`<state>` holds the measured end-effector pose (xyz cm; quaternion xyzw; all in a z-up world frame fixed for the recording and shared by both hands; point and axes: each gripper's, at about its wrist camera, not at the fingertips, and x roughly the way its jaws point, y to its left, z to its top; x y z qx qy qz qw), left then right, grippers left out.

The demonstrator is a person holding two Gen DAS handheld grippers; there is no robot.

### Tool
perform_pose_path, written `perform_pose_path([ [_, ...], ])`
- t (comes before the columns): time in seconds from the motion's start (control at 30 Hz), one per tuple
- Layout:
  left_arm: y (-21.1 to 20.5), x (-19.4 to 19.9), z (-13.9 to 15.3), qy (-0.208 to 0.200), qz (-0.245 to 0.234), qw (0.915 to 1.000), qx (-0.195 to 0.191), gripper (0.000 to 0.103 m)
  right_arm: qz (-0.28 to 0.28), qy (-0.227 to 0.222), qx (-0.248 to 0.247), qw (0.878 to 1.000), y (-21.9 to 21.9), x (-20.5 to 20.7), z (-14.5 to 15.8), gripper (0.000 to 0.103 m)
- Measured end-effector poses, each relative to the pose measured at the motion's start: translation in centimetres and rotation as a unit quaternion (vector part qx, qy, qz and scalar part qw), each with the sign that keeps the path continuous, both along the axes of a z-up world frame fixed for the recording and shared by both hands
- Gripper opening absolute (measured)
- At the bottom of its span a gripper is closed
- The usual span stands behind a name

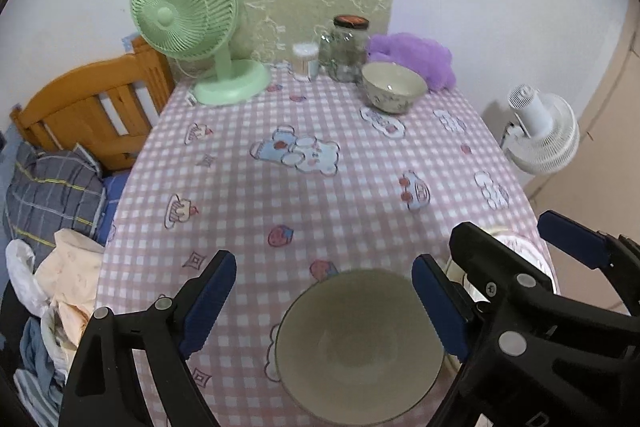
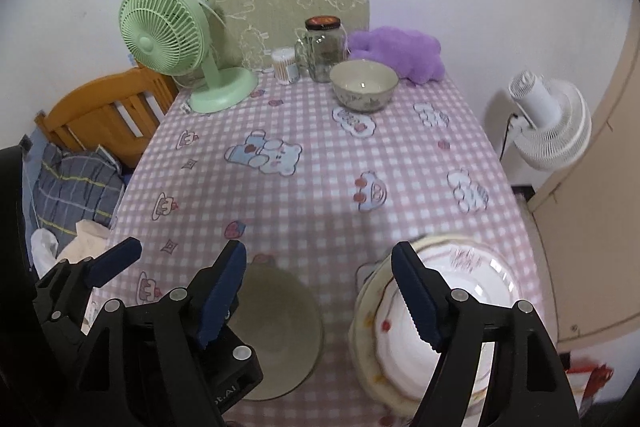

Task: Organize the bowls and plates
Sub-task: 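Move both grippers to the small patterned bowl beside the glass jar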

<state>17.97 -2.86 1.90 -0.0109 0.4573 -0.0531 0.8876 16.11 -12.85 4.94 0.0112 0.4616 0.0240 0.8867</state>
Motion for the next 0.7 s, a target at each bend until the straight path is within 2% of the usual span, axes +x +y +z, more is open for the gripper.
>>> perform_pose_path([
  [0.5, -5.7, 4.4, 1.8, -0.008, 0.086, 0.9962, 0.012, 0.090, 0.067, -0.009, 0.004, 0.998, -5.8, 6.0, 1.7, 0.078],
  [0.7, -7.9, 6.8, 2.6, -0.026, 0.107, 0.9933, 0.033, 0.086, 0.092, -0.015, 0.012, 0.996, -7.8, 9.1, 1.9, 0.078],
])
